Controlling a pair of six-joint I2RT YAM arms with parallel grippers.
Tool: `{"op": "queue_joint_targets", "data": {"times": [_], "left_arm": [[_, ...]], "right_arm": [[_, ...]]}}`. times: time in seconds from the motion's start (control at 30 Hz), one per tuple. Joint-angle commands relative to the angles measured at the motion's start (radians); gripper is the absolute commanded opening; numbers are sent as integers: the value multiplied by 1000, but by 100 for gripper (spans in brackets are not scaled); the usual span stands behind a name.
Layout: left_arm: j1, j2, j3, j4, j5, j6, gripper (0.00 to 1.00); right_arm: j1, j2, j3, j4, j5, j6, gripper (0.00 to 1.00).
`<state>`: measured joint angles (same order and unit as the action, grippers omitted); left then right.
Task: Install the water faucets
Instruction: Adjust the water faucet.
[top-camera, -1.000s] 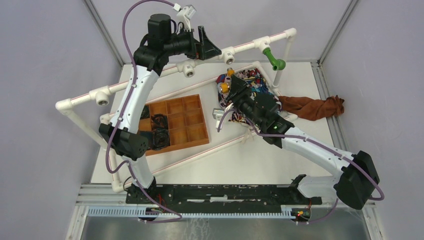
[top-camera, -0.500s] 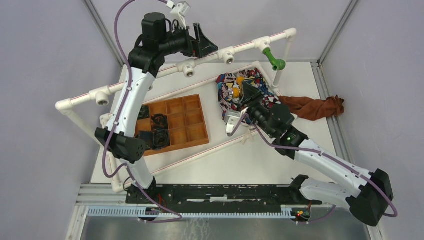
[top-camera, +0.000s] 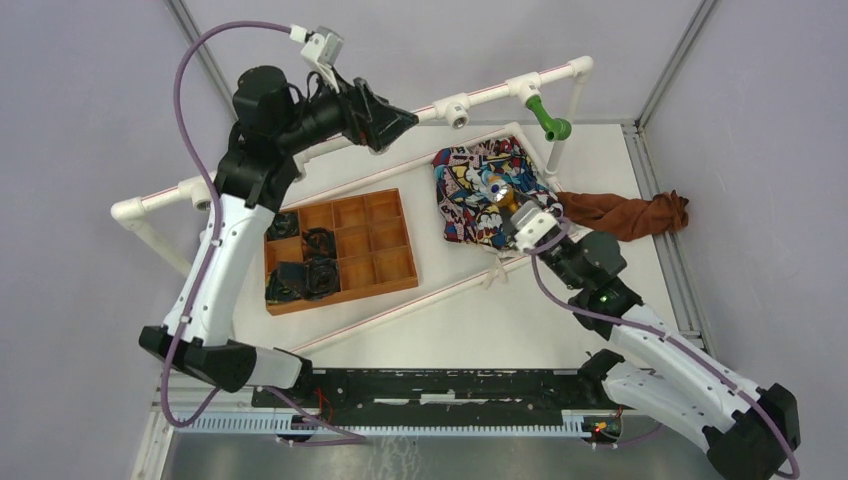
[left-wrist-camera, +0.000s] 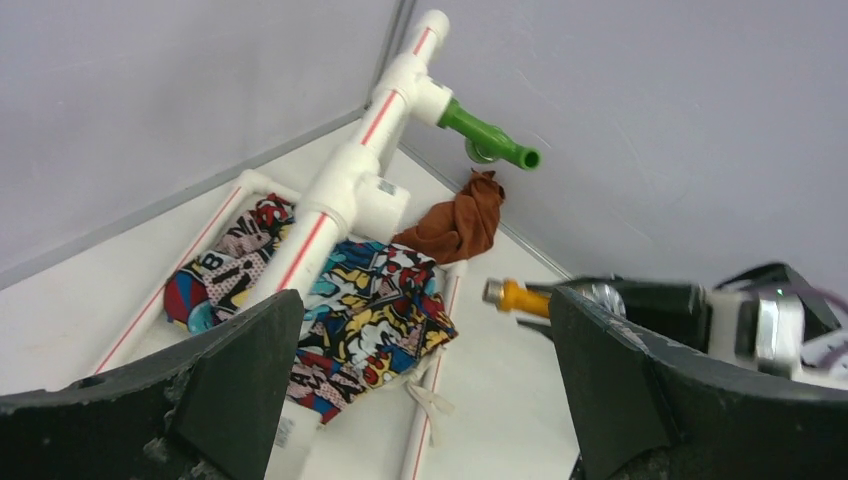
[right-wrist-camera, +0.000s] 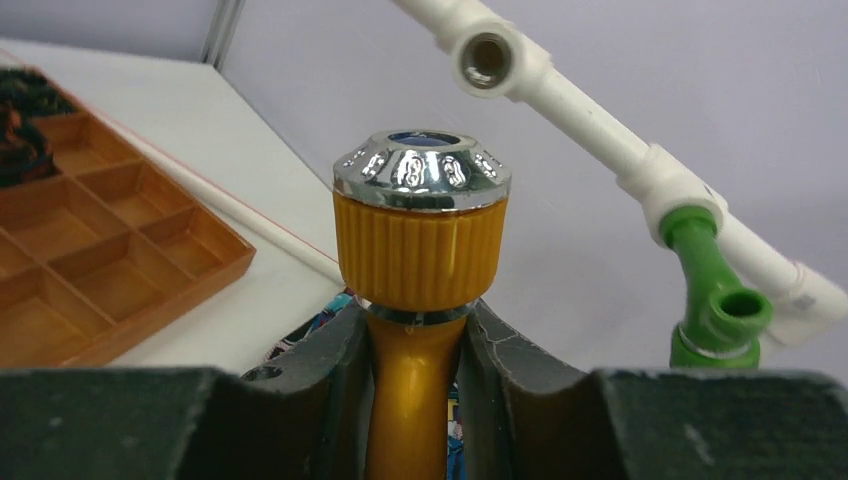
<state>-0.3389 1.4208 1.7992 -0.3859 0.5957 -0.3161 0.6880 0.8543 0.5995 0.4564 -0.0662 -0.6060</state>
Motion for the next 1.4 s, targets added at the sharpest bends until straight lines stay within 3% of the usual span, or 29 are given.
{"op": "queue_joint_targets", "data": {"times": [0.0,0.13,0.33,0.57,0.87,1.07,1.37], "left_arm": [[-34,-128,-119,122,81,6,100],[-147,-210,-207,105,71,49,100],[-353,-247,-255,-50,-77,183,100],[-367,-346,-417,-51,-1,190,99],[-369,-387,-551,26,97,153,92],[-368,-376,-558,92,133,164,92],[-401,-305,-522,214,106,146,94]], "right_arm": [[-123,-54,-10,123,-147,451,0],[-197,-46,-10,147,-268,655,0],[-286,-14,-42,267,-465,956,0],[-335,-2,-44,325,-663,1137,0],[-337,54,-82,607,-841,1342,0],[-336,108,-102,808,-930,1497,0],[-327,121,-131,844,-940,1523,0]]}}
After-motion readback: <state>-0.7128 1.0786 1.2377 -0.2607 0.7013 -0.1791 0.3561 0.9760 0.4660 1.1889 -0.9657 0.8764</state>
